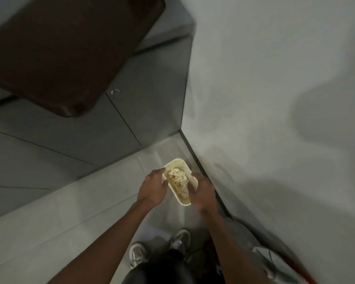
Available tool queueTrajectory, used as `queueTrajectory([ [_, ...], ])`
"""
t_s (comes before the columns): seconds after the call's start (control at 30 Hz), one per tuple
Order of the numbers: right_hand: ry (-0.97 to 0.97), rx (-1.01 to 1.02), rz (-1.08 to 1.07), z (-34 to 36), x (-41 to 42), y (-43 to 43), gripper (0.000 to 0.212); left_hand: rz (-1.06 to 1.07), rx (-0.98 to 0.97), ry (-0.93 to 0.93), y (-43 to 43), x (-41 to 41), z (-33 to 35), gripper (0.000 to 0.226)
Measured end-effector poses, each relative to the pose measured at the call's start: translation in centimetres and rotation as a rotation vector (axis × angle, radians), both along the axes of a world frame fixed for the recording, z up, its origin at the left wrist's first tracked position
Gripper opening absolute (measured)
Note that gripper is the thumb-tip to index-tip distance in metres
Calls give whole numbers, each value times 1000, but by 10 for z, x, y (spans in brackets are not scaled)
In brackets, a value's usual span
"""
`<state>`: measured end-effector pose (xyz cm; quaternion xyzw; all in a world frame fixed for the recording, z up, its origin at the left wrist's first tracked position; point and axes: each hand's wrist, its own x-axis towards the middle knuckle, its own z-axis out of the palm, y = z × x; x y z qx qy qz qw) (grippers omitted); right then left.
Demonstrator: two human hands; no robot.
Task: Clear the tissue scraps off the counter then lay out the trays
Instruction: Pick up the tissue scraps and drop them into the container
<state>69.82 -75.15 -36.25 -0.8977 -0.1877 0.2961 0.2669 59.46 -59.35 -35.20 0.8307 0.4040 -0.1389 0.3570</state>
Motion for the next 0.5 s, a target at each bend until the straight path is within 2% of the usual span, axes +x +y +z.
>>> queueTrajectory([
  [0.27, -143, 147, 63, 203, -69, 54, 38, 61, 83, -226, 26, -80, 193, 51],
  [0.5, -225, 228, 114, 308, -112, 99, 46, 178, 130, -353, 60, -130, 307, 49],
])
